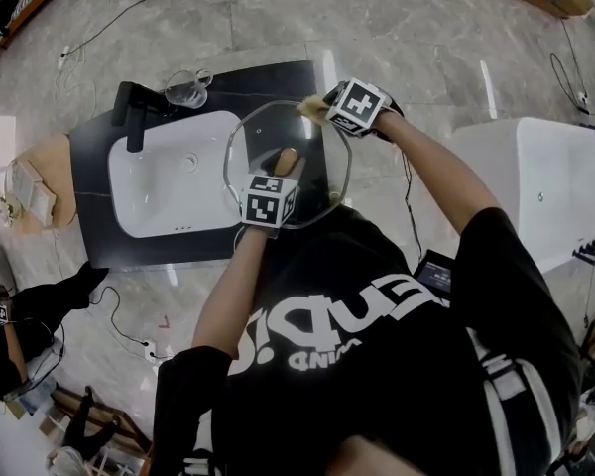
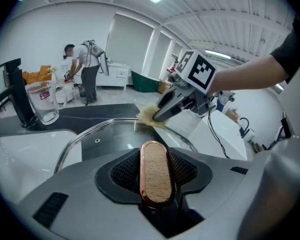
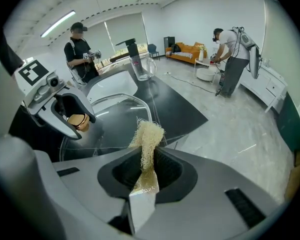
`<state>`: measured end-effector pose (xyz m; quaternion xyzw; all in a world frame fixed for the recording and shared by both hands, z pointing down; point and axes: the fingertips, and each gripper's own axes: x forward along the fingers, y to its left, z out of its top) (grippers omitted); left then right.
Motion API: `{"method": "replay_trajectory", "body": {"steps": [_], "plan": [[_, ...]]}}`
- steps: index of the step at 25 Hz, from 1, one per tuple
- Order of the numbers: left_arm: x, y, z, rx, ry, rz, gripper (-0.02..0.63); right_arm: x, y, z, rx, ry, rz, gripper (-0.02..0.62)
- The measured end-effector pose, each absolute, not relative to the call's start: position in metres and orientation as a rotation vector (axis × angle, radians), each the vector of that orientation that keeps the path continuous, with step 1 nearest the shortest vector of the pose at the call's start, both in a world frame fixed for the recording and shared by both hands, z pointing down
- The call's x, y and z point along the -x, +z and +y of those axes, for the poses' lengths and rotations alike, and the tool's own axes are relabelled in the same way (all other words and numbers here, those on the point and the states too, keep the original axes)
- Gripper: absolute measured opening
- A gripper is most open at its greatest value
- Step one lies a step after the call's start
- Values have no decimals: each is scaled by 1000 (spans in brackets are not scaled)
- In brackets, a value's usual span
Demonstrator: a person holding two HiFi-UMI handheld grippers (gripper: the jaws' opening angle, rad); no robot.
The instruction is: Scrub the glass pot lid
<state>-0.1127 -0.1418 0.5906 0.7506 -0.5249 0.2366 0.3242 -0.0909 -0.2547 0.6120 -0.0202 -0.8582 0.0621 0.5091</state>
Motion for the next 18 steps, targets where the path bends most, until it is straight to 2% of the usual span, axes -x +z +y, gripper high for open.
{"method": "replay_trajectory", "body": {"steps": [18], "plan": [[115,592,-141,-1971,611,-1379,183,36,613,-212,-66,187,-2102,48]]}}
